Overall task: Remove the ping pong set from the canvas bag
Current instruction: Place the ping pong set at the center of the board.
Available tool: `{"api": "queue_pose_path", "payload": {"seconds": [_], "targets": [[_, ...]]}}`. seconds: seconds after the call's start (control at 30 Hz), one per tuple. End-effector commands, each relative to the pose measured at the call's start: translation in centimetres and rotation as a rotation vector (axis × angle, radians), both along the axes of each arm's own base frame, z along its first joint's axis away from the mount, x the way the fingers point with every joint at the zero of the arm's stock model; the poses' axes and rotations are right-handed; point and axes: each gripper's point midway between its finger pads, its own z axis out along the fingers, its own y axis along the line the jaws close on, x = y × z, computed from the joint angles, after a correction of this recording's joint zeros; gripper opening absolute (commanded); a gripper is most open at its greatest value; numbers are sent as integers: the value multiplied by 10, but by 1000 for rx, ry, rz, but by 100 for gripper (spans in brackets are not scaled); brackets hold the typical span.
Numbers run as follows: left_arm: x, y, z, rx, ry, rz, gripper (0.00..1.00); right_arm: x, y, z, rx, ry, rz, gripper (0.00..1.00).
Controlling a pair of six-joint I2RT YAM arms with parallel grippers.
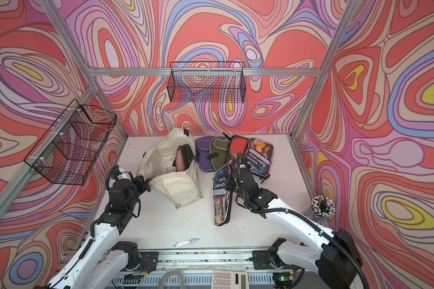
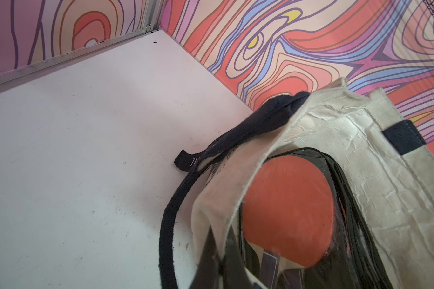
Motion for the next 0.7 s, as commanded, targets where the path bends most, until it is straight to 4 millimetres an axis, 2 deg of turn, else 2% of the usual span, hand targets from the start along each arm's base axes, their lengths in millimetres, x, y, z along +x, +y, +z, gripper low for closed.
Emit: {"api": "queue_pose_path", "payload": {"seconds": [0.0, 0.23, 0.67], "targets": [[1, 12, 16, 17, -32, 53, 0, 13, 13, 25, 167, -76, -14, 0], [3, 11, 11, 11, -25, 52, 0, 14, 17, -18, 197, -10, -26, 0], [3, 10, 8, 6, -20, 46, 0, 20, 2, -81, 98, 65, -74, 0]]}}
